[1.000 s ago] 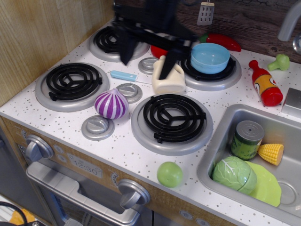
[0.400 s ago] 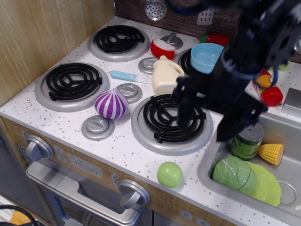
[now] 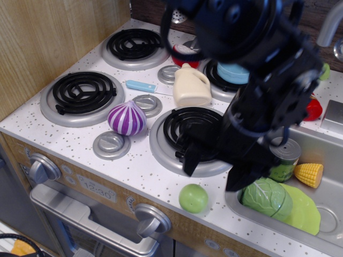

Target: Put pear in bowl

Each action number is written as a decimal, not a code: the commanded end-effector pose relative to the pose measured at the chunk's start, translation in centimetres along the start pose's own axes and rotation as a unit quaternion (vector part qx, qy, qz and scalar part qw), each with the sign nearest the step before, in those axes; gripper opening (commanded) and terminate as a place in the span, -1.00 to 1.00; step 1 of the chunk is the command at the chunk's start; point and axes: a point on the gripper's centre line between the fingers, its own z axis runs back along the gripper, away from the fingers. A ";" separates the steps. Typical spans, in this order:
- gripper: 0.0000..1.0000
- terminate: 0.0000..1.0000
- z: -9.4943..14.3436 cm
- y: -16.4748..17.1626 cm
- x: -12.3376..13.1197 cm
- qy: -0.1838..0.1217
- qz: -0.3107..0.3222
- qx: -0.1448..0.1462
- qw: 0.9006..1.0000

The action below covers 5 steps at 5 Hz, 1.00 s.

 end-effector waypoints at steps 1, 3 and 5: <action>1.00 -1.00 -0.3 0.4 0.0 -0.028 0.012 -0.018 0.999; 1.00 -1.00 -2.3 2.1 -0.9 -0.038 0.011 -0.020 0.999; -1.00 -1.00 -3.4 2.5 -0.9 -0.028 0.021 -0.064 0.997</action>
